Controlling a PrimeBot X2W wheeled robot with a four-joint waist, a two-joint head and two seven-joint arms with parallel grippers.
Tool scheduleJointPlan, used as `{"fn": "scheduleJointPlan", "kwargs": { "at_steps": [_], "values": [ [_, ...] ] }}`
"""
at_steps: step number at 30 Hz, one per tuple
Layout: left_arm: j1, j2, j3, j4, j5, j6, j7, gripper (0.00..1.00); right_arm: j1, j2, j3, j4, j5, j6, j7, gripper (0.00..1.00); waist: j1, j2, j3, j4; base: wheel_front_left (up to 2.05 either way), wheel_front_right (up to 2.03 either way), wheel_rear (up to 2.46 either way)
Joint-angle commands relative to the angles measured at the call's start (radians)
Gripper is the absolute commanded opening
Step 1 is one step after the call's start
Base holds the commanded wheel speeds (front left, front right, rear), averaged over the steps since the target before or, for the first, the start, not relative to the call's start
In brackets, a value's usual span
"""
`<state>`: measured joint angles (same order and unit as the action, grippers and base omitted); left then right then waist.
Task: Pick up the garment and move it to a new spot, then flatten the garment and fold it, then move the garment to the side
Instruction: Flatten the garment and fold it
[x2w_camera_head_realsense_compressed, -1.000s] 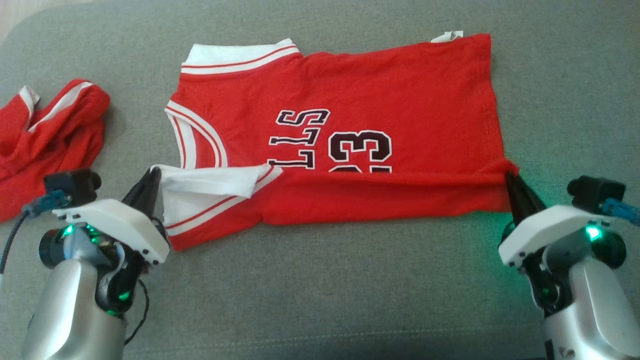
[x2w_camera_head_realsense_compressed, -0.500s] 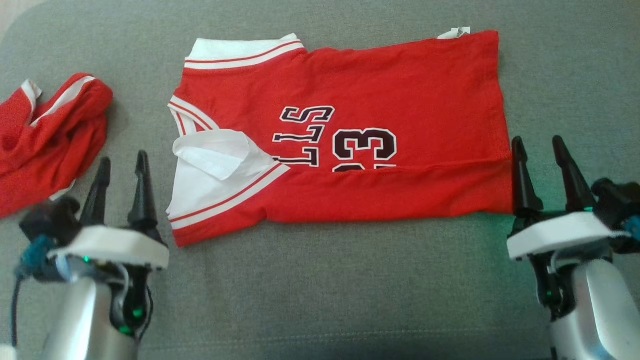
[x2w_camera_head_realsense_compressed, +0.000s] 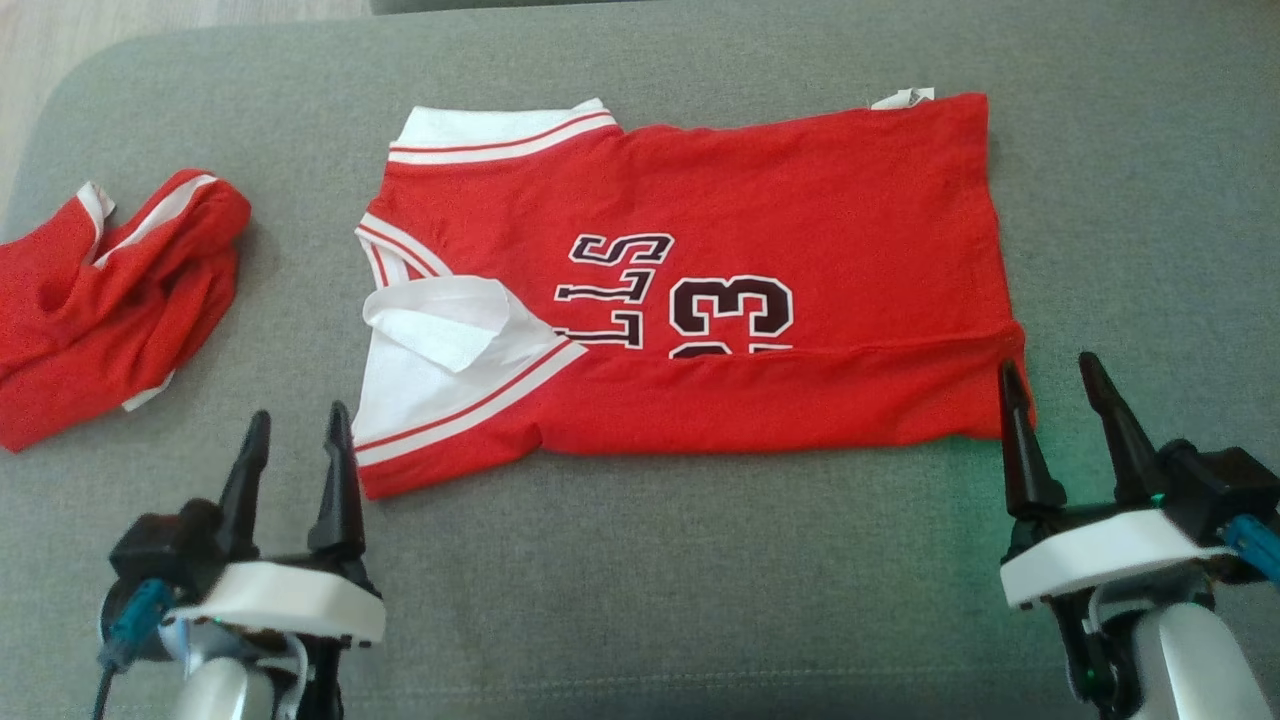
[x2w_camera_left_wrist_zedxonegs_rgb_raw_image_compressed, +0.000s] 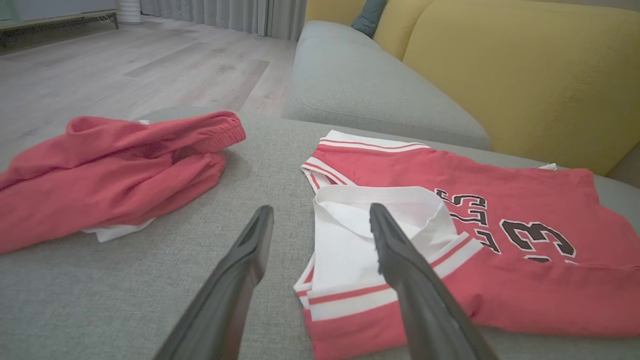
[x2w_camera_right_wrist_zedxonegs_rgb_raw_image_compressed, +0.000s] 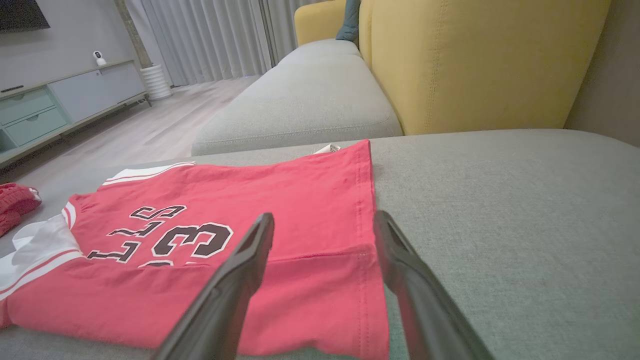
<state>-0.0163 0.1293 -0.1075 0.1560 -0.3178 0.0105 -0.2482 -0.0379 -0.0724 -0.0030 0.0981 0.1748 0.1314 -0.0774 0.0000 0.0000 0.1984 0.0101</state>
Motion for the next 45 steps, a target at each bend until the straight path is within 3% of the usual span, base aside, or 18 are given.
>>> {"fn": "scheduleJointPlan", "kwargs": {
  "at_steps": [1, 11, 23, 32, 33, 34, 35, 36, 37, 38, 45],
  "values": [
    [-0.015, 0.009, 0.027, -0.033, 0.010, 0.007, -0.011, 1.00, -0.003, 0.000, 0.024, -0.040, -0.001, -0.001, 0.005, 1.00, 0.0000, 0.0000, -0.005, 0.001, 0.00, 0.00, 0.00],
    [-0.025, 0.019, -0.002, 0.011, 0.009, -0.013, 0.013, 1.00, 0.009, 0.004, 0.007, -0.016, 0.012, -0.001, 0.038, 1.00, 0.0000, 0.0000, -0.008, 0.000, 0.00, 0.00, 0.00],
    [-0.089, 0.014, -0.029, 0.179, -0.087, -0.075, 0.175, 1.00, -0.020, -0.003, -0.043, 0.083, 0.027, -0.001, 0.212, 1.00, 0.0000, 0.0000, 0.038, 0.007, 0.00, 0.00, 0.00],
    [-0.141, 0.019, -0.030, 0.243, -0.156, -0.102, 0.259, 1.00, -0.073, 0.006, -0.068, 0.110, 0.061, -0.001, 0.280, 1.00, 0.0000, 0.0000, 0.070, 0.010, 0.00, 0.00, 0.00],
    [-0.147, 0.023, -0.033, 0.249, -0.159, -0.105, 0.266, 0.85, -0.080, 0.006, -0.064, 0.114, 0.060, -0.001, 0.289, 1.00, 0.0000, 0.0000, 0.073, 0.010, 0.00, 0.00, 0.00],
    [-0.153, 0.025, -0.035, 0.254, -0.162, -0.107, 0.270, 0.49, -0.088, 0.007, -0.062, 0.119, 0.061, -0.001, 0.298, 1.00, 0.0000, 0.0000, 0.075, 0.010, 0.00, 0.00, 0.00],
    [-0.158, 0.027, -0.038, 0.260, -0.165, -0.109, 0.275, 0.17, -0.094, 0.007, -0.059, 0.126, 0.061, -0.001, 0.313, 0.95, 0.0000, 0.0000, 0.077, 0.009, 0.00, 0.00, 0.00],
    [-0.163, 0.030, -0.040, 0.264, -0.167, -0.111, 0.278, 0.00, -0.100, 0.008, -0.056, 0.132, 0.063, -0.001, 0.326, 0.48, 0.0000, 0.0000, 0.080, 0.009, 0.00, 0.00, 0.00],
    [-0.168, 0.031, -0.043, 0.269, -0.169, -0.113, 0.282, 0.00, -0.105, 0.008, -0.054, 0.136, 0.064, -0.001, 0.334, 0.07, 0.0000, 0.0000, 0.082, 0.009, 0.00, 0.00, 0.00],
    [-0.172, 0.032, -0.046, 0.273, -0.171, -0.114, 0.284, 0.00, -0.110, 0.008, -0.053, 0.139, 0.064, -0.001, 0.339, 0.00, 0.0000, 0.0000, 0.083, 0.010, 0.00, 0.00, 0.00],
    [-0.181, 0.046, -0.052, 0.270, -0.165, -0.113, 0.259, 0.00, -0.108, 0.010, -0.062, 0.138, 0.074, -0.001, 0.343, 0.00, 0.0000, 0.0000, 0.088, 0.017, 0.00, 0.00, 0.00]
  ]
}}
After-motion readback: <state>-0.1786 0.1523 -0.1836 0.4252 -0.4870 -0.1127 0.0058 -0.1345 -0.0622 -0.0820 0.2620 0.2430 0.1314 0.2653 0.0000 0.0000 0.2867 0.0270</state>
